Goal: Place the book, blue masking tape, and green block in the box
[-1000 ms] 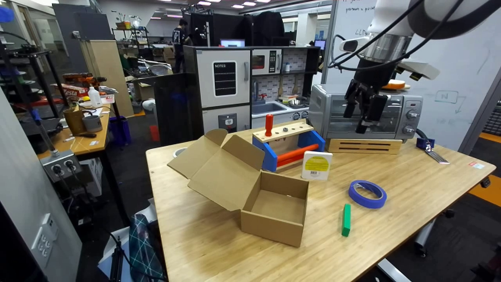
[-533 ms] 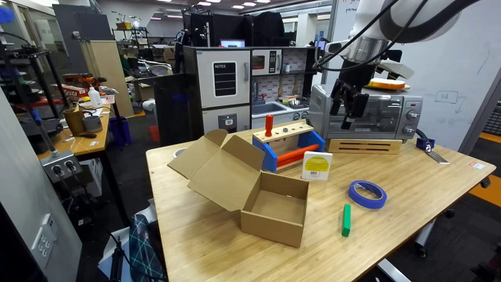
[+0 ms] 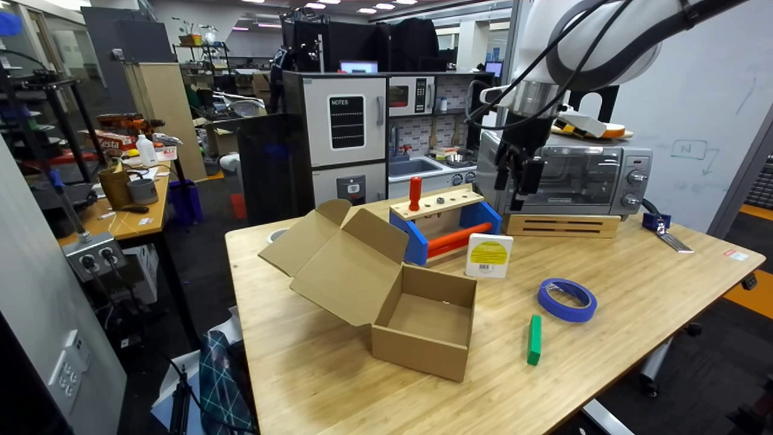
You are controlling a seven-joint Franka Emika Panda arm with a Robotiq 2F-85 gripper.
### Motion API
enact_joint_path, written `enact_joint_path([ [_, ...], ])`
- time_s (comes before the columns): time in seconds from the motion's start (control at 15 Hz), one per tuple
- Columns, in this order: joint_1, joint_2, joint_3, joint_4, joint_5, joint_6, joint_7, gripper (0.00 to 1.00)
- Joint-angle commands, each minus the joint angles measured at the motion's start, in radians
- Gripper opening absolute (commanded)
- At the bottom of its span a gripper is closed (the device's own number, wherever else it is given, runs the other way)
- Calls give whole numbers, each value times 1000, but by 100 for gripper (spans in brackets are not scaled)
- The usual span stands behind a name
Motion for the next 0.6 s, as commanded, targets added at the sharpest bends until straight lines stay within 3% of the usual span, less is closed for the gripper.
enact_joint_path([
  [0.0,-31,25,31,42,-2,-48,-7,100],
  [0.53,-36,13,57,11,83,-8,23,100],
])
